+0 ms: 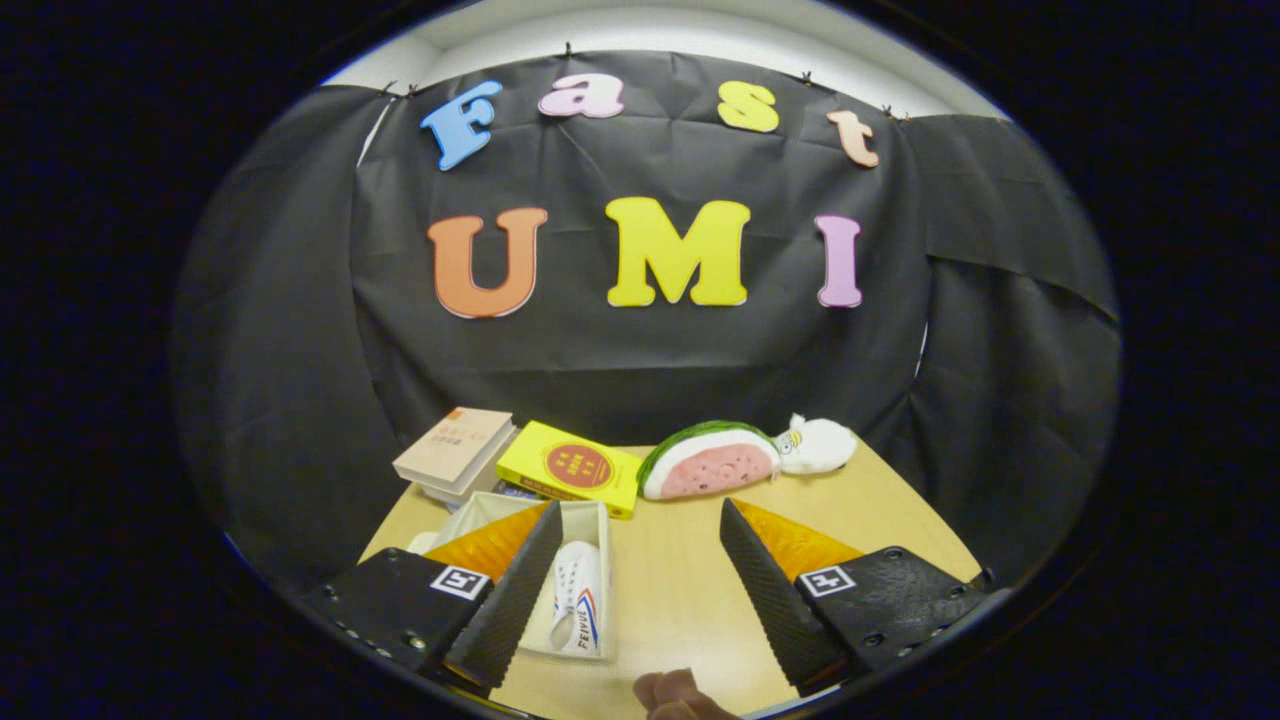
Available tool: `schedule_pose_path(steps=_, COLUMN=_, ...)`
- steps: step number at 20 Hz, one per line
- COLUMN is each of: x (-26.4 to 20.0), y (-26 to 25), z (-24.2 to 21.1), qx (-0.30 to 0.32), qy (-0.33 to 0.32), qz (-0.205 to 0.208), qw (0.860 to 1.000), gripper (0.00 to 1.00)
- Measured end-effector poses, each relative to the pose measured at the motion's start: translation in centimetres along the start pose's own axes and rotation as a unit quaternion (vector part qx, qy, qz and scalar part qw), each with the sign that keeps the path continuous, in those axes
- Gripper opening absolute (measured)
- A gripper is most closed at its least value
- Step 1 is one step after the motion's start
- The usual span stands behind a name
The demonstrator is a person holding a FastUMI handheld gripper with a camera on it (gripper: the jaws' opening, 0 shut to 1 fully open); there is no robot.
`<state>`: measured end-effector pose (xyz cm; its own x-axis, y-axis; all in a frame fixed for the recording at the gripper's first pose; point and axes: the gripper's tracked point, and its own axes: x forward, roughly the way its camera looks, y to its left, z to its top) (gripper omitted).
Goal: Open the storage box then place both shoes into the box .Put the left shoe in first, then the right shoe, with the right side of both shoes facing outward in a uniform manner.
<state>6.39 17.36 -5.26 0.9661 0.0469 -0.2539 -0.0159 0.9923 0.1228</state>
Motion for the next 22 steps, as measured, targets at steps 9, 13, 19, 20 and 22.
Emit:
schedule_pose_path(steps=9, x=-5.2, y=-6.8, z=5.0, qx=-0.024, qy=-0.117, qz=-0.025, qw=0.993, gripper=0.96)
schedule_pose_path(steps=13, x=-6.4, y=-10.8, z=4.6, qx=-0.054, qy=-0.122, qz=-0.044, qw=0.99, gripper=0.96)
schedule_pose_path(steps=19, x=-7.7, y=-13.6, z=5.2, qx=-0.059, qy=-0.126, qz=-0.052, qw=0.989, gripper=0.96)
schedule_pose_path(steps=20, x=-7.8, y=-13.7, z=5.4, qx=-0.062, qy=-0.127, qz=-0.051, qw=0.989, gripper=0.96)
schedule_pose_path(steps=22, x=-7.9, y=-13.0, z=5.5, qx=-0.063, qy=-0.132, qz=-0.044, qw=0.988, gripper=0.96)
